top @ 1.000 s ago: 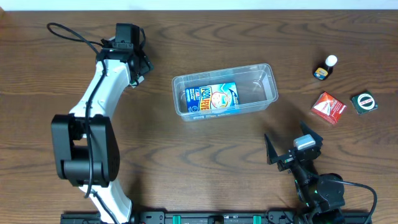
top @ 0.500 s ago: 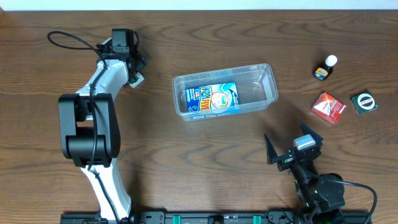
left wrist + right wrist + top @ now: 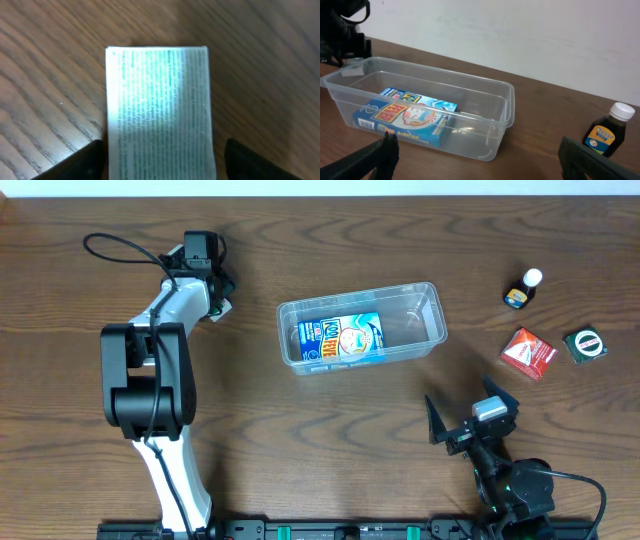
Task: Pack container
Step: 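Lower the left gripper and grasp the white-green box, then carry the white-green box over the container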
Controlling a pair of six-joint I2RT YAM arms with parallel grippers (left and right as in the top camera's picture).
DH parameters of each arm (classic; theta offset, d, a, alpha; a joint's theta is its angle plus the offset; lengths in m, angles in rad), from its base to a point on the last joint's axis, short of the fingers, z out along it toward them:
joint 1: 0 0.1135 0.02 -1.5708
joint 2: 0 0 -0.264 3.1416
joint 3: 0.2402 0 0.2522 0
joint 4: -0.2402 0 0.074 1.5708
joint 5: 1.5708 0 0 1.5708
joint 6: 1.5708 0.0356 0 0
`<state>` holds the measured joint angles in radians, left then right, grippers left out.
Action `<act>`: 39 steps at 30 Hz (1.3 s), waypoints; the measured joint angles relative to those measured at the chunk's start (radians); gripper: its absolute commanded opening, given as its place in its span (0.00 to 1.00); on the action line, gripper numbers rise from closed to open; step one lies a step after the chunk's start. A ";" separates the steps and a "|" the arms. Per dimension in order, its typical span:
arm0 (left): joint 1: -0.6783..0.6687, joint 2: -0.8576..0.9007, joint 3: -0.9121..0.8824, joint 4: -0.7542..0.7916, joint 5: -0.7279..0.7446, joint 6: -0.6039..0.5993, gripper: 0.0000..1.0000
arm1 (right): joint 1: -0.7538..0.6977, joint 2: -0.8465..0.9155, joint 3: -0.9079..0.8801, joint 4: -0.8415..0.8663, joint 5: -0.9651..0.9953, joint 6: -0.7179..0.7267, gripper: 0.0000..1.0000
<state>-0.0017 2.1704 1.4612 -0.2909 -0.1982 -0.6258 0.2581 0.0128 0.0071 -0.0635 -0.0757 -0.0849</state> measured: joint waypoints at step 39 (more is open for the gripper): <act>-0.055 -0.441 0.000 -0.240 0.012 0.475 0.52 | 0.000 0.000 0.000 0.000 0.000 0.000 0.99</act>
<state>-0.0563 1.7298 1.4609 -0.5304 -0.1860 -0.1513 0.2581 0.0128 0.0071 -0.0635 -0.0757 -0.0849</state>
